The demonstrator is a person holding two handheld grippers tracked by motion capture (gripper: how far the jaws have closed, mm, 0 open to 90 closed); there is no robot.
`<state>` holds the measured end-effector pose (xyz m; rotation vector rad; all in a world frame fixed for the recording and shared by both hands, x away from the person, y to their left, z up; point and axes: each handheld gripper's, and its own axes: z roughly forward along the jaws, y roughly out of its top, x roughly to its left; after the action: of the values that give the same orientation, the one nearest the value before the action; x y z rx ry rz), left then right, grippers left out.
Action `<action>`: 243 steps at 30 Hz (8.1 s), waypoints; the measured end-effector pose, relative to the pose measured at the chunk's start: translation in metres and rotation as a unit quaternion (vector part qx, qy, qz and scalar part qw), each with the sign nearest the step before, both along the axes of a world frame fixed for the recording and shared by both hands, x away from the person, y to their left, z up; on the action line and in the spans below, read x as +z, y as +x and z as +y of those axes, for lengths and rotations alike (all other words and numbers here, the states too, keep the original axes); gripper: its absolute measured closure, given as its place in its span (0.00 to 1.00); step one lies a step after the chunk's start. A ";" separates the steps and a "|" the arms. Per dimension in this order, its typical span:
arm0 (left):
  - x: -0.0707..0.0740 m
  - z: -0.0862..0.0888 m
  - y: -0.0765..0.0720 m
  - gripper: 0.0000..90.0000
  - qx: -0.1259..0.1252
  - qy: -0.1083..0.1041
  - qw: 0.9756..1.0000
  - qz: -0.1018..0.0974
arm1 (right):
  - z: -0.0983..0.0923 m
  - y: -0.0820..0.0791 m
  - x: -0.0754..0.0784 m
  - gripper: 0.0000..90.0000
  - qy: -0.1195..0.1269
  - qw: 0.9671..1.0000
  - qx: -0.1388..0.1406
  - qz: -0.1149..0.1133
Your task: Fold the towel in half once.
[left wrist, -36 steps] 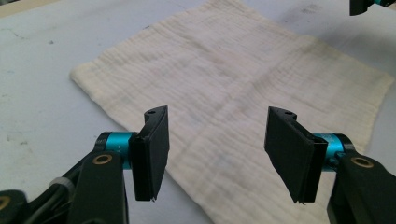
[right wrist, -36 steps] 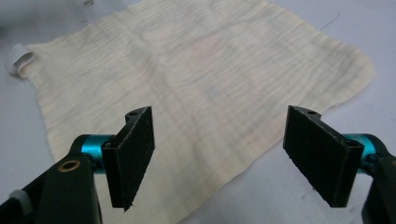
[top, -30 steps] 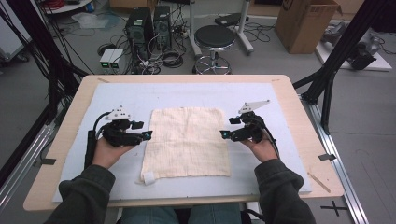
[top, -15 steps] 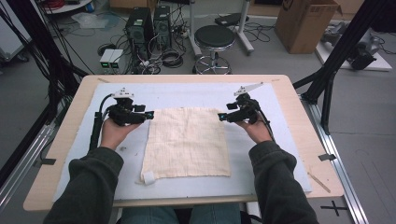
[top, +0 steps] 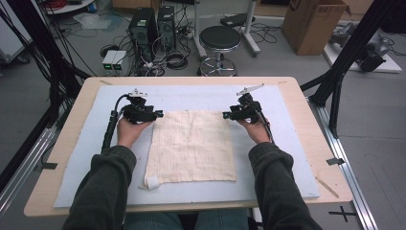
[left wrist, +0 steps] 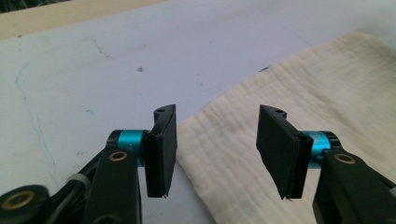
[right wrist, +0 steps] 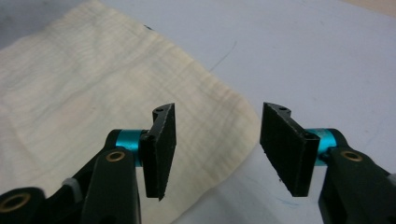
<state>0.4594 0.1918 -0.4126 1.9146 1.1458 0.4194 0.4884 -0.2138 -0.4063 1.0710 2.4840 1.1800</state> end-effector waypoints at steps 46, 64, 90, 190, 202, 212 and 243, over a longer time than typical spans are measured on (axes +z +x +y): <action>0.016 0.010 -0.009 0.97 0.006 -0.030 0.999 -0.015 | -0.009 -0.006 0.015 0.95 0.042 0.999 -0.007 0.005; 0.030 0.011 -0.029 0.97 -0.022 -0.034 0.999 -0.030 | -0.011 -0.022 0.030 0.95 0.051 0.998 0.023 0.000; 0.033 0.023 -0.068 0.97 -0.051 -0.060 0.996 -0.043 | -0.017 -0.049 0.039 0.95 0.082 0.995 0.061 0.001; -0.024 0.022 -0.184 0.94 -0.230 0.009 0.973 0.015 | -0.018 -0.178 -0.026 0.93 -0.001 0.979 0.202 0.009; -0.012 0.026 -0.191 0.96 -0.235 -0.021 0.972 -0.009 | -0.026 -0.184 -0.014 0.94 0.027 0.981 0.192 -0.009; -0.013 0.023 -0.195 0.77 -0.271 -0.033 0.962 0.005 | -0.028 -0.188 -0.021 0.76 0.036 0.974 0.223 0.023; -0.014 0.020 -0.186 0.93 -0.243 -0.035 0.969 -0.005 | -0.032 -0.177 -0.010 0.82 0.115 0.967 0.227 0.014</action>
<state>0.2736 0.2118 -0.4265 2.0439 0.6378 0.1156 0.3110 -0.2458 -0.4160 0.5698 2.7549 1.6166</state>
